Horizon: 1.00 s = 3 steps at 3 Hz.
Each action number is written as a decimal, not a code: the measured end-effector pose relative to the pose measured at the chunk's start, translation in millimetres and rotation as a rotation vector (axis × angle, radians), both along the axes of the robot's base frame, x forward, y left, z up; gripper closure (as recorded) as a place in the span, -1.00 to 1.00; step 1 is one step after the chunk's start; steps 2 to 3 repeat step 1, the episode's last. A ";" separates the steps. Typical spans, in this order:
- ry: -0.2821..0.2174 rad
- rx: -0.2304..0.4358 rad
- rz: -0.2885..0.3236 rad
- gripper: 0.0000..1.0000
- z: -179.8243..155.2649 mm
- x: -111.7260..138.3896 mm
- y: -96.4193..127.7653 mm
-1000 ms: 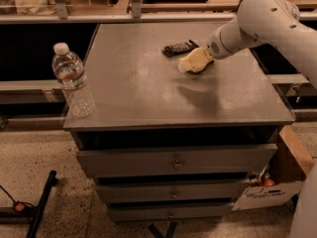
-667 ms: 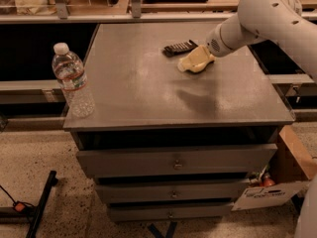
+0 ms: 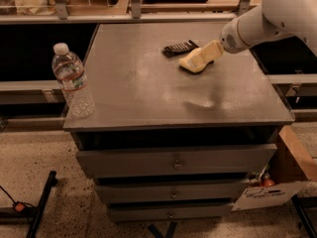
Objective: Move sponge near rxbar chocolate
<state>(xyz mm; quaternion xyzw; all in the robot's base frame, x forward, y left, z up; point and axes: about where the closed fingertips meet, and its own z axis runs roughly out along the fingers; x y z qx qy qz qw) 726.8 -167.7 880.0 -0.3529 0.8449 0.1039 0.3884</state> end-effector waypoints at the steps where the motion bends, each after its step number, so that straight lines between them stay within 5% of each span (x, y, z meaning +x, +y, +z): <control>1: -0.019 -0.004 0.028 -1.00 5.8 0.4 2.0; 3: -0.019 -0.004 0.028 -1.00 5.8 0.4 2.0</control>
Offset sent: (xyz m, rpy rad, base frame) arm 0.0000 0.0000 0.0000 0.0000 0.0000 0.0000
